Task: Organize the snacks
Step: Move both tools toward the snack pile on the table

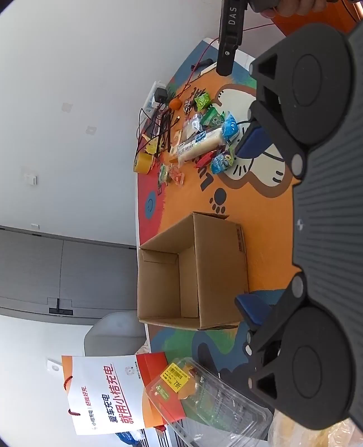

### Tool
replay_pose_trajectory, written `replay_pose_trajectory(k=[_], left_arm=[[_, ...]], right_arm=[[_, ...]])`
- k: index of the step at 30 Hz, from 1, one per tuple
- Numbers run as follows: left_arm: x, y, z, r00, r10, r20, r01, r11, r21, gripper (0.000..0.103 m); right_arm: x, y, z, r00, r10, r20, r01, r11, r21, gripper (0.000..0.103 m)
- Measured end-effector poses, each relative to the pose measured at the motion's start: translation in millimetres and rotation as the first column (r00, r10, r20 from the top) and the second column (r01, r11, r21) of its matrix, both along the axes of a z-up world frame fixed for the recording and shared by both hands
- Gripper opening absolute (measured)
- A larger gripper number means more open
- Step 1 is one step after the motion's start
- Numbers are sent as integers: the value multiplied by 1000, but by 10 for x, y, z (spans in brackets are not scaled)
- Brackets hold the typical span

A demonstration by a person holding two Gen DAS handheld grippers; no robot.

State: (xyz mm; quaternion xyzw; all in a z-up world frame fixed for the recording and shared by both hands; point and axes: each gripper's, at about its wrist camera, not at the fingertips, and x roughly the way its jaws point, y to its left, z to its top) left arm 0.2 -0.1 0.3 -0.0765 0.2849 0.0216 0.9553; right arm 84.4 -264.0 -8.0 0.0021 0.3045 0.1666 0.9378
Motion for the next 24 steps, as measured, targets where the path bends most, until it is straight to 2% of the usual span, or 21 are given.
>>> replay_pose_trajectory(k=[10, 11, 17, 24], left_arm=[[93, -27, -15, 1000, 1, -4, -1, 1000, 6, 102], [-1, -54, 0, 1000, 6, 0, -6, 1000, -10, 102], [22, -47, -5, 1000, -2, -1, 2, 1000, -22, 102], [18, -31, -24, 1000, -9, 1, 9, 1000, 5, 102]], right_arm=[[12, -38, -3, 1000, -21, -1, 21, 1000, 1, 103], [13, -40, -2, 1000, -22, -1, 22, 1000, 0, 103], [14, -53, -3, 1000, -23, -4, 23, 1000, -5, 103], [13, -58, -3, 1000, -21, -4, 21, 1000, -5, 103]])
